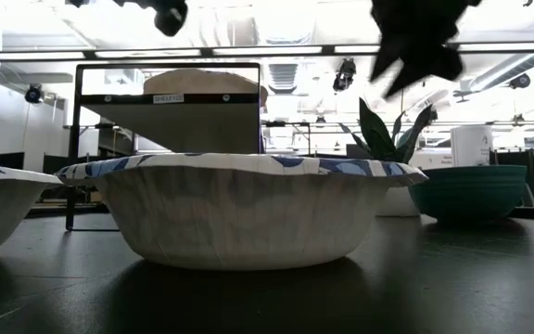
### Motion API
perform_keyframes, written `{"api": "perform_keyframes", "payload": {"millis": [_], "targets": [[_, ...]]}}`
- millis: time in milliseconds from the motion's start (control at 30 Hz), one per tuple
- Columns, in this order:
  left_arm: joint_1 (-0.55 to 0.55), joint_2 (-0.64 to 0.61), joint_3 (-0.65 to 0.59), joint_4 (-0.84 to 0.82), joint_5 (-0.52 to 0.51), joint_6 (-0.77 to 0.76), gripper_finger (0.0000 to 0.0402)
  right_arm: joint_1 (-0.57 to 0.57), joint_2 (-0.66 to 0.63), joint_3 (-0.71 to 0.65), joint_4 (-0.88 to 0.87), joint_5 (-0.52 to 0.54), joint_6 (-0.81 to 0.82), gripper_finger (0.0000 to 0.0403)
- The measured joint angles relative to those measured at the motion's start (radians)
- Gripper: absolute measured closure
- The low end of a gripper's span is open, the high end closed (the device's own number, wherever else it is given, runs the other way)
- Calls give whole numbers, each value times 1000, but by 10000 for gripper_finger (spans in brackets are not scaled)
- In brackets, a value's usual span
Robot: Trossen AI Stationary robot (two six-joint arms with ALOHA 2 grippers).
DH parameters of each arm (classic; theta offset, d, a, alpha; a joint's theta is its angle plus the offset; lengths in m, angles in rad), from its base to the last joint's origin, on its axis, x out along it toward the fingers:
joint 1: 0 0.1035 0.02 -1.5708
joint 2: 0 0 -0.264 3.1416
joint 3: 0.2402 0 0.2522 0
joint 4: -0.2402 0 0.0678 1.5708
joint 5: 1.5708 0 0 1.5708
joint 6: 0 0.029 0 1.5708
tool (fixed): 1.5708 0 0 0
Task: Place and stack bowls onto a shelf
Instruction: Stack the green bowl on the blue bowl on the shelf
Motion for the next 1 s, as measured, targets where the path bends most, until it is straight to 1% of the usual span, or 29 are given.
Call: {"api": "perform_keyframes", "payload": {"millis": [100, 233, 433, 700, 833, 1000], "targets": [[-66, -73, -78, 59, -81, -28, 401, -57, 29, 6, -136, -38, 84, 211], [-108, -161, -171, 133, -137, -72, 402, -130, 87, 6, -193, -117, 99, 211], [-110, -267, -238, 169, -148, -103, 402, -201, 190, 6, -242, -143, 83, 211], [-110, -326, -233, 170, -148, -105, 402, -223, 301, 6, -243, -149, 46, 217], [-110, -331, -233, 171, -148, -99, 402, -222, 329, 6, -242, -149, 45, 251], [-110, -319, -234, 171, -148, -99, 402, -222, 343, 6, -242, -149, 42, 327]]}}
